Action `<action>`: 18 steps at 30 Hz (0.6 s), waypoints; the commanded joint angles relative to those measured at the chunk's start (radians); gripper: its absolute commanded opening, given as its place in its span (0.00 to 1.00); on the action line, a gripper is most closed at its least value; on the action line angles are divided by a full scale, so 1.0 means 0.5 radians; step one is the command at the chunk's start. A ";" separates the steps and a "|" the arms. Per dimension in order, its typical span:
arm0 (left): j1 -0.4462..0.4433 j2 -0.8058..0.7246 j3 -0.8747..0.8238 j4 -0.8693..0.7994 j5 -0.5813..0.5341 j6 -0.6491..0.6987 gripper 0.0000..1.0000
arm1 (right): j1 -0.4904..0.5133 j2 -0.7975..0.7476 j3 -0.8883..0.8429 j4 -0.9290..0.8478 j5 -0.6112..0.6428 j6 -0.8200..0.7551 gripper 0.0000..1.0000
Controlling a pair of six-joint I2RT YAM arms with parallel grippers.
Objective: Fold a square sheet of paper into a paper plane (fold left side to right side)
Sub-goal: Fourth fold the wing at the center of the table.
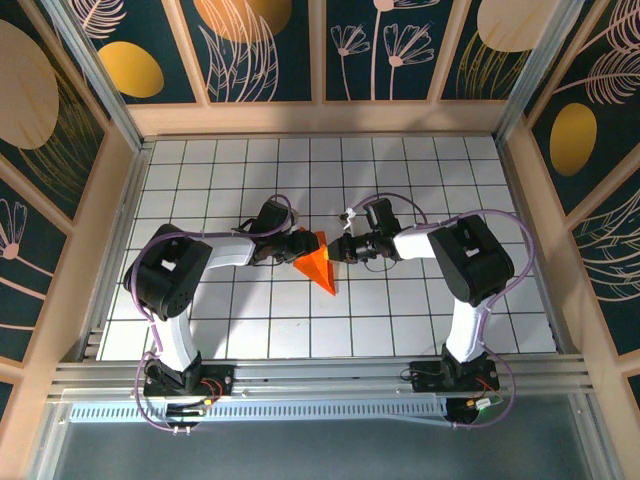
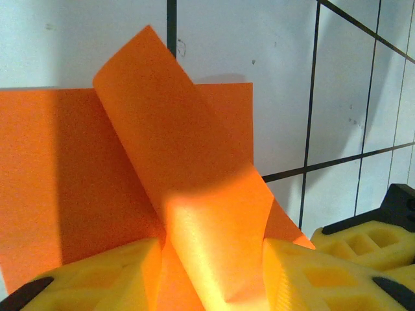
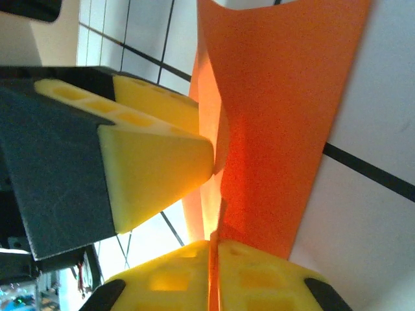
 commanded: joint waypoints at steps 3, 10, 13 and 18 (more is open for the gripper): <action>0.002 0.081 -0.021 -0.141 -0.116 0.038 0.45 | 0.012 0.045 0.061 -0.083 0.052 -0.059 0.00; 0.001 0.081 -0.017 -0.141 -0.116 0.038 0.45 | 0.015 0.064 0.092 -0.156 0.119 -0.098 0.00; 0.000 0.084 -0.019 -0.141 -0.113 0.041 0.45 | 0.019 0.076 0.099 -0.167 0.139 -0.104 0.00; 0.002 0.084 -0.017 -0.144 -0.114 0.041 0.45 | 0.030 0.098 0.124 -0.184 0.157 -0.110 0.00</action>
